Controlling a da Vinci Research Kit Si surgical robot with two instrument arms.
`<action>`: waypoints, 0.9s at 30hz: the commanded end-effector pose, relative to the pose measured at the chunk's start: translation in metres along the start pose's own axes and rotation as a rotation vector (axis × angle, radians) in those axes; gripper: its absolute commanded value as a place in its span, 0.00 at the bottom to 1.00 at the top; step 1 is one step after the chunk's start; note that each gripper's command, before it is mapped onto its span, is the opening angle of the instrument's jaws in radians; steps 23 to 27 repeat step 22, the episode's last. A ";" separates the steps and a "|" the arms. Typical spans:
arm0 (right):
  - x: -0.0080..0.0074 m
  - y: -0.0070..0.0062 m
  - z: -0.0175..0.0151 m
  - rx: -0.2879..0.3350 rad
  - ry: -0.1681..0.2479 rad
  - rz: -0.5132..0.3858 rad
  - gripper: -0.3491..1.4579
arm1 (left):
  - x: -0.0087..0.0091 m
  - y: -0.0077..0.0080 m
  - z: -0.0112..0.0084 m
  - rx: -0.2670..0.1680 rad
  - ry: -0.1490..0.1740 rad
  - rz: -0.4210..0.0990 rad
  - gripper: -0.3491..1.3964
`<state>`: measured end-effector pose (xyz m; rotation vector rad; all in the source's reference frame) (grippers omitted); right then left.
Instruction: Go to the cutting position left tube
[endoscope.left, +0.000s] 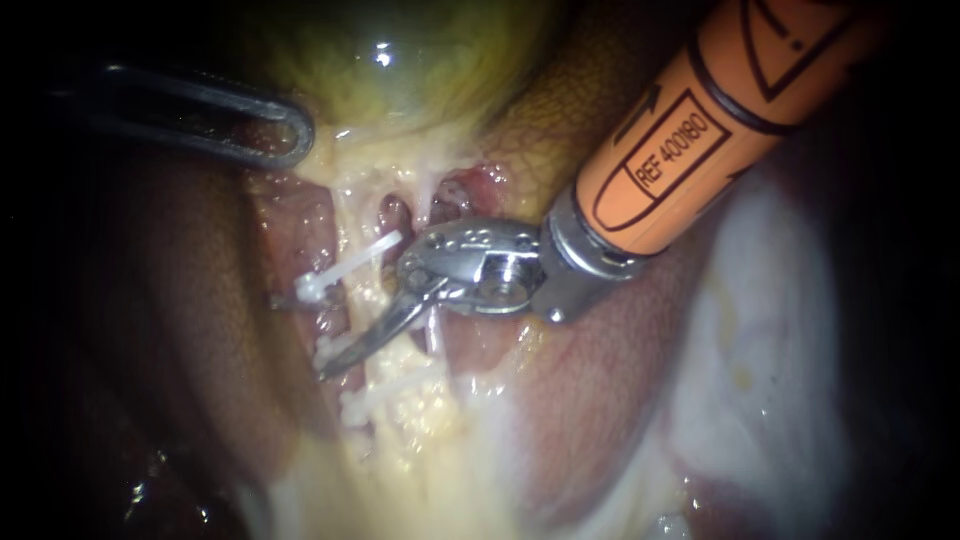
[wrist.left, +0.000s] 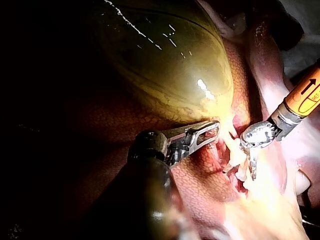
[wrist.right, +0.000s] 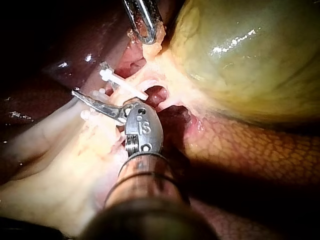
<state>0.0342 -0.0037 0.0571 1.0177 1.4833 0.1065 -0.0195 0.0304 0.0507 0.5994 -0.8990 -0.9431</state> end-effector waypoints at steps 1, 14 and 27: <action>0.0005 -0.0002 0.0000 0.002 0.009 0.007 0.75 | 0.0000 0.0000 0.0000 0.000 0.000 0.000 0.00; 0.0040 -0.0021 0.0010 0.019 0.057 0.039 0.76 | 0.0000 0.0000 0.0000 0.000 0.000 0.000 0.00; 0.0037 -0.0018 0.0008 -0.008 0.061 0.056 0.81 | 0.0000 0.0000 0.0000 0.000 0.000 0.000 0.00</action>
